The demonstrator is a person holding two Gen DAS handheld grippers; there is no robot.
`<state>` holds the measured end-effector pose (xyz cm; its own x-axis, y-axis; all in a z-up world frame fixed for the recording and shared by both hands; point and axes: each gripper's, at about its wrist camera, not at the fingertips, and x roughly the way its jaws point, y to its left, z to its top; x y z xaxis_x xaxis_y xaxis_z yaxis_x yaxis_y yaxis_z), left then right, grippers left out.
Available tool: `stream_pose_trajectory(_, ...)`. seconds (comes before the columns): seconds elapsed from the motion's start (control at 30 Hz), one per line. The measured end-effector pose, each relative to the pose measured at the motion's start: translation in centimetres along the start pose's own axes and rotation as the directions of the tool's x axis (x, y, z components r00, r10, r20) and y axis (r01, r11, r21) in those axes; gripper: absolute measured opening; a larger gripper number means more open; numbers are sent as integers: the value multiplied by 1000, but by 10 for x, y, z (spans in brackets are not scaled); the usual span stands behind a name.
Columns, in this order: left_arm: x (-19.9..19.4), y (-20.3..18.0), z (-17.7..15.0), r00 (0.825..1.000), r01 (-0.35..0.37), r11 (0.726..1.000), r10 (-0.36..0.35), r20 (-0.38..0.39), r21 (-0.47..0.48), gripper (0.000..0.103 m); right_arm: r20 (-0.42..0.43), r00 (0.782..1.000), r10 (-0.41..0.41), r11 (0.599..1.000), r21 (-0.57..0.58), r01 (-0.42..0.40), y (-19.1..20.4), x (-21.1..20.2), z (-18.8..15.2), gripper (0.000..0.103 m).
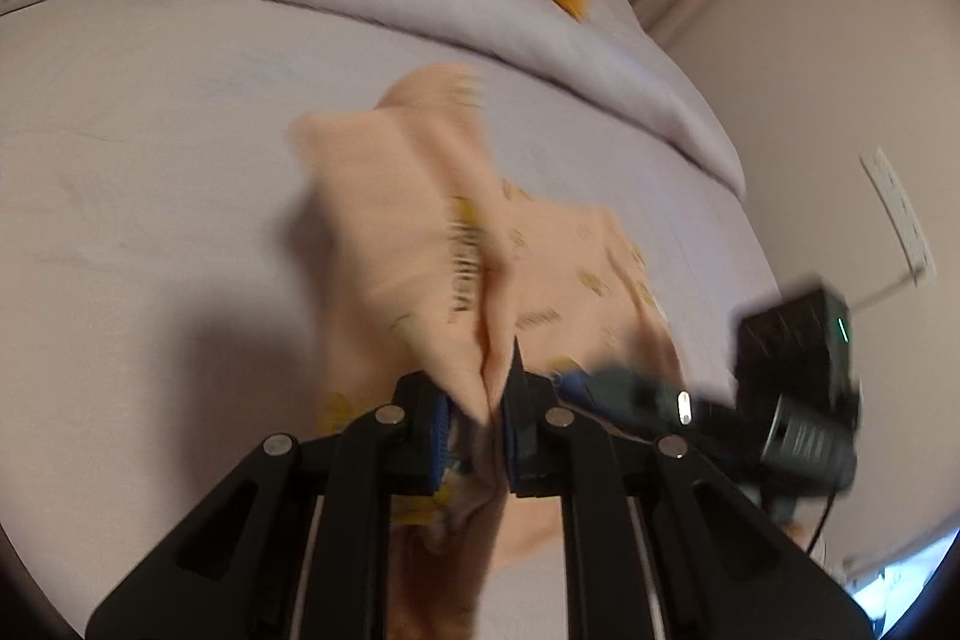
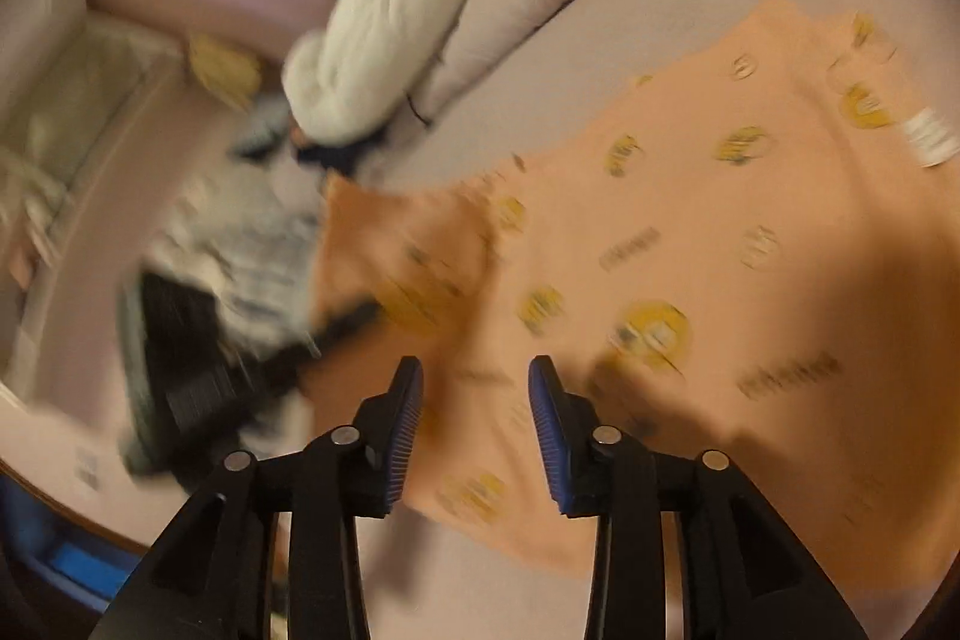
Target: Fold small clothes
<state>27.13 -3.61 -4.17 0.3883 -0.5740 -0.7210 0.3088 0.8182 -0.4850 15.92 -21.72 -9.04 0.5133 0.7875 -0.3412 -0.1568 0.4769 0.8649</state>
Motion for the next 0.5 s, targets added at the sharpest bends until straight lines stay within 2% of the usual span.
stream_pose_trajectory(0.07, 17, -12, -4, 999, 0, 999, 2, -35, 47, 14, 8, 999, 49, 997, 66, -49, -8, 14, 7, 61)
stream_pose_trajectory(0.1, 23, -16, -7, 999, -4, 998, 6, -48, 61, 14, 6, 998, 59, 994, 91, -59, -10, 20, 11, 63)
stream_pose_trajectory(0.2, 38, -15, -16, 995, 33, 998, -28, -94, 59, 14, -3, 996, 85, 982, 172, -83, -21, 26, 14, 63)
stream_pose_trajectory(0.23, 41, -13, -19, 993, 48, 997, -42, -108, 53, 17, -5, 997, 77, 981, 176, -75, -21, 28, 13, 63)
stream_pose_trajectory(0.33, 39, -5, -28, 990, 80, 996, -75, -124, 37, 17, -18, 998, 56, 987, 153, -53, -22, 25, 19, 63)
stream_pose_trajectory(0.43, 27, 5, -37, 987, 115, 993, -112, -113, 19, 17, -35, 999, 1, 995, 96, 2, -19, 24, 27, 63)
stream_pose_trajectory(0.5, 17, 8, -42, 990, 106, 994, -103, -98, 22, 17, -43, 997, -70, 996, 48, 72, -13, 32, 31, 59)
